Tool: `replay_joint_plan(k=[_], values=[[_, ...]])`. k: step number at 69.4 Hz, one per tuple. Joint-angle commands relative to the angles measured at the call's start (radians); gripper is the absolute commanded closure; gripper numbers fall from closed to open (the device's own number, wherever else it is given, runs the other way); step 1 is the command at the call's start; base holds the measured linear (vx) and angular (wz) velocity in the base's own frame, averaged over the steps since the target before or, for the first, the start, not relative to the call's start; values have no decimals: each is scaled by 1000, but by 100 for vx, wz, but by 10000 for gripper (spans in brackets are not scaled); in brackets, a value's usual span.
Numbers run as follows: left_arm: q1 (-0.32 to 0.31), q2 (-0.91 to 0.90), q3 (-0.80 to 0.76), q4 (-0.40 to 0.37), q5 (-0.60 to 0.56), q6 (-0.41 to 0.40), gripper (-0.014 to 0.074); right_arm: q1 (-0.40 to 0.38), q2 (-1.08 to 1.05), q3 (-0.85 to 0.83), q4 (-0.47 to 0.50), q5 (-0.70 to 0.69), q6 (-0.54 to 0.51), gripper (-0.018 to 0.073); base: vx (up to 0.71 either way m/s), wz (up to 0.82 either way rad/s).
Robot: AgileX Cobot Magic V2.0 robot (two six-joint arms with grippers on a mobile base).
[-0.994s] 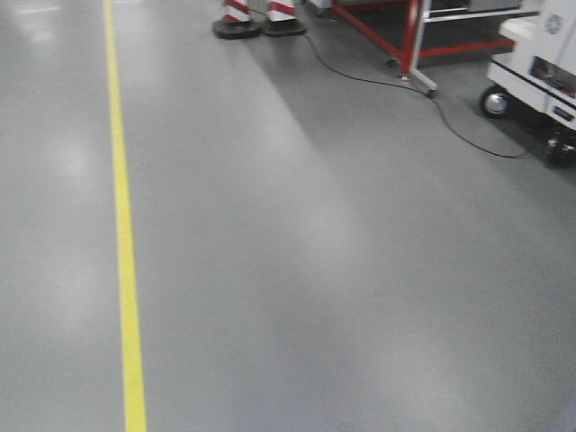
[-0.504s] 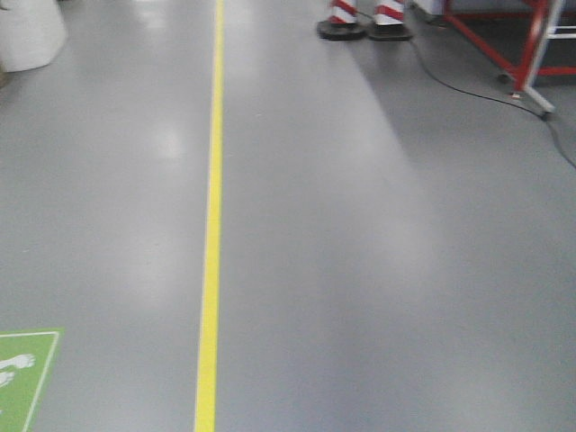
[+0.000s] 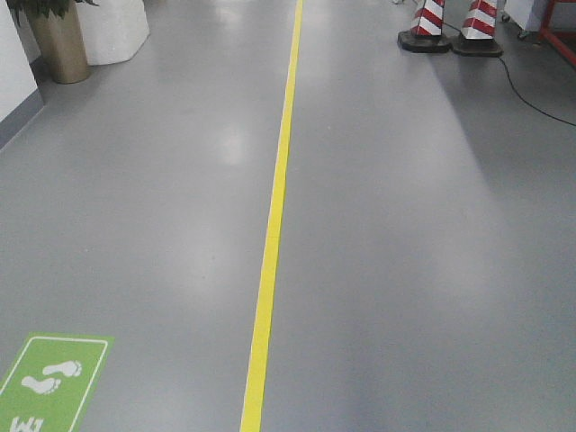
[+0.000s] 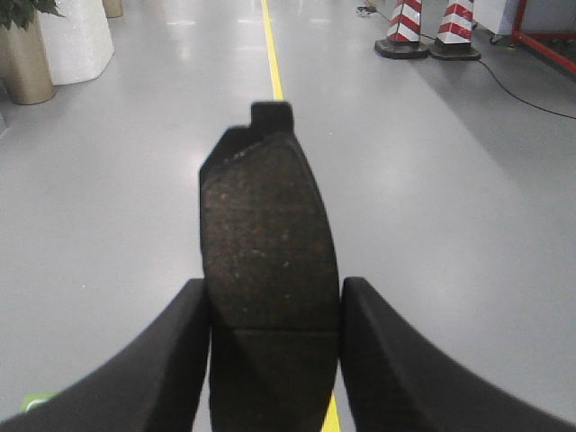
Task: Move and align brake pads A on conveyor
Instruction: 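Turn the base away from the table holding both pads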
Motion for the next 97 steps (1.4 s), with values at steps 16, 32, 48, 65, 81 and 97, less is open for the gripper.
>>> replay_joint_plan(k=[16,32,48,65,81,97], values=[[-5,4,-29,-10,-98,-4,603,-4,5,-32,-11,-96,-5,564,41,0],[-5,4,-29,-10,-98,-4,603,-4,5,-32,-11,-97,-5,564,49,-13],[-5,4,-29,-10,-98,-4,603,-4,5,-32,-11,-98,-5,564,55,-22],[-5,4,-29,-10,-98,-4,603,-4,5,-32,-11,-98,-5,564,60,-16],[-5,4,-29,-10,-98,-4,603,-4,5,-32,-11,-98,-5,564,64,-3],[-5,4,-29,-10,-98,-4,603,-4,5,-32,-11,-98,-5,564,67,4]])
